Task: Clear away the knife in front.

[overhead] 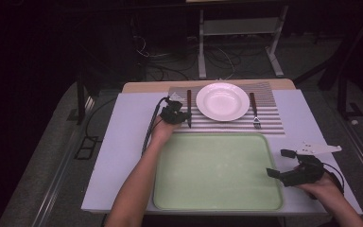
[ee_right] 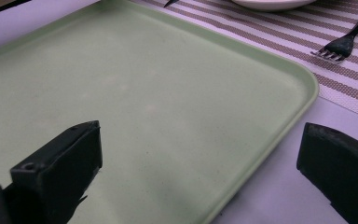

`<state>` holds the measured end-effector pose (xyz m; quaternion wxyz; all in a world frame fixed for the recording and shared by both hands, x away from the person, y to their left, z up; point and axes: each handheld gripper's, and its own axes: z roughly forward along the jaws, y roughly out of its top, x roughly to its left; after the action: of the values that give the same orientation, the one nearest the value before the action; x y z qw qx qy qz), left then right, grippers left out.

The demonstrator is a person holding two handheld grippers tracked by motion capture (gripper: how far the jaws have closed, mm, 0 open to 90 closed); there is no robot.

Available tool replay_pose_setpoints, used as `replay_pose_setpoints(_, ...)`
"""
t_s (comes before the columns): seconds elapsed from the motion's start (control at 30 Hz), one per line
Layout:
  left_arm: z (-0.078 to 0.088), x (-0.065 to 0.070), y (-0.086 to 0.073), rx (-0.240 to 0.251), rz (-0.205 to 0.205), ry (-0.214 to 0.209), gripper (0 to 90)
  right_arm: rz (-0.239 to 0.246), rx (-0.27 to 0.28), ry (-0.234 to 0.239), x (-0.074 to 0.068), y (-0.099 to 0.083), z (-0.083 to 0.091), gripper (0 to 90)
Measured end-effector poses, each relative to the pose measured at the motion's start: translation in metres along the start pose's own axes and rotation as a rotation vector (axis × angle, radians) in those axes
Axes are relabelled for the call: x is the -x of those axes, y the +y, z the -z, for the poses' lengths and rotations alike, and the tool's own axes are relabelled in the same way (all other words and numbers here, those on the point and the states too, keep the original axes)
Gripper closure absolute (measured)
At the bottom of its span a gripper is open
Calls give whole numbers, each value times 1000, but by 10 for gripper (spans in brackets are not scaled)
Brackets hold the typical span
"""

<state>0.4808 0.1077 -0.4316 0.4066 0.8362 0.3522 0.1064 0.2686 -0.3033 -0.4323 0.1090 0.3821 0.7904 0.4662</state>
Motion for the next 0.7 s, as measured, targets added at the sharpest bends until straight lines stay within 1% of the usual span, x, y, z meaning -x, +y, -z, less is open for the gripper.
replay_pose_setpoints(0.03, -2, -1, 1, -6, 3, -2, 895, 0, 0, 0, 0, 0, 0, 2)
replay_pose_setpoints(0.17, -9, -1, 1, -18, 3, 13, 895, 1, 1, 0, 0, 0, 0, 2)
replay_pose_setpoints(0.2, -11, -1, 1, -30, 4, 11, 896, 0, 1, -1, 0, 0, 0, 2)
replay_pose_setpoints(0.27, -15, -1, 3, -43, -2, 13, 895, -2, 1, 0, 1, 0, 0, 2)
replay_pose_setpoints(0.37, -19, -1, 8, -50, -3, 17, 895, -4, 1, 0, 1, 0, 0, 2)
replay_pose_setpoints(0.43, -22, -1, 11, -61, -19, 31, 895, -3, 2, -1, 1, 0, 1, 2)
replay_pose_setpoints(0.47, -24, -1, 13, -69, -19, 30, 895, -3, 2, -1, 1, 0, 1, 2)
replay_pose_setpoints(0.53, -26, -2, 14, -80, -22, 42, 895, -4, 3, -1, 1, 0, 1, 2)
replay_pose_setpoints(0.7, -32, -3, 15, -100, -20, 43, 895, -4, 4, -1, 1, 0, 1, 2)
